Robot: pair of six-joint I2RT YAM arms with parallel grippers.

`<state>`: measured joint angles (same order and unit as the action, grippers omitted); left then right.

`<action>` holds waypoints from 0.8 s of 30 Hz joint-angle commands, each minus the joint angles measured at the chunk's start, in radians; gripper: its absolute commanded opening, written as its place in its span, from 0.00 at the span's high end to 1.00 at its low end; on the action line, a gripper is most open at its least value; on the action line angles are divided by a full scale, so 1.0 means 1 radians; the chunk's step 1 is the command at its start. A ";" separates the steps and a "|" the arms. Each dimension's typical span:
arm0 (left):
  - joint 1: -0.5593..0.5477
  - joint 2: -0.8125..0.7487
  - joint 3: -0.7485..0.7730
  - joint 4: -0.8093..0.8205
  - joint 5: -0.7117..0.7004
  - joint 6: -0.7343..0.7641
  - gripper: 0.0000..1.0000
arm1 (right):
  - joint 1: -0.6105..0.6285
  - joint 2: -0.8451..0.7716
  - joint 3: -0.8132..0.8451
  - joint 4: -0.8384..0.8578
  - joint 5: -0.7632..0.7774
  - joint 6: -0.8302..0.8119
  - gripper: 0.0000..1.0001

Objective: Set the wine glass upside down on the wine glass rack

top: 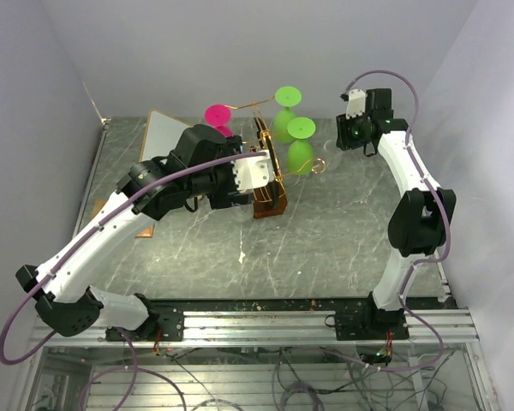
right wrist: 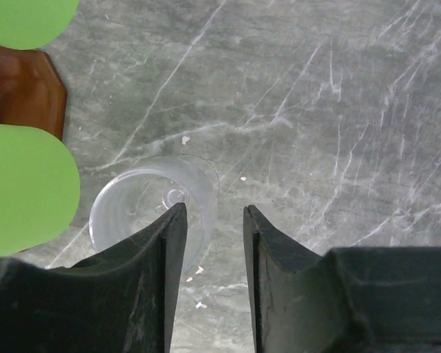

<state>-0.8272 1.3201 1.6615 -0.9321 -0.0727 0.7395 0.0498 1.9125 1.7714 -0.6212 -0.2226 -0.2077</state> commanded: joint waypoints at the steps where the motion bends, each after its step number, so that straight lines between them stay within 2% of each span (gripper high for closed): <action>1: 0.010 -0.026 -0.006 0.009 0.031 -0.011 0.00 | 0.013 0.029 0.039 -0.024 0.034 -0.018 0.66; 3: 0.010 -0.025 -0.008 0.010 0.029 -0.011 0.00 | 0.015 0.035 0.039 -0.026 0.033 -0.021 0.69; 12: 0.010 -0.025 -0.014 0.020 0.013 -0.012 0.00 | 0.020 0.042 0.055 -0.048 0.043 -0.041 1.00; 16: 0.013 -0.029 -0.018 0.036 -0.010 -0.029 0.00 | 0.017 -0.004 0.045 -0.039 0.099 -0.063 1.00; 24: 0.039 -0.025 -0.017 0.101 -0.052 -0.093 0.00 | -0.039 -0.197 -0.046 0.017 0.229 -0.108 1.00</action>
<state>-0.8112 1.3125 1.6405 -0.9035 -0.0921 0.7013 0.0486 1.8622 1.7531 -0.6621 -0.0872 -0.2806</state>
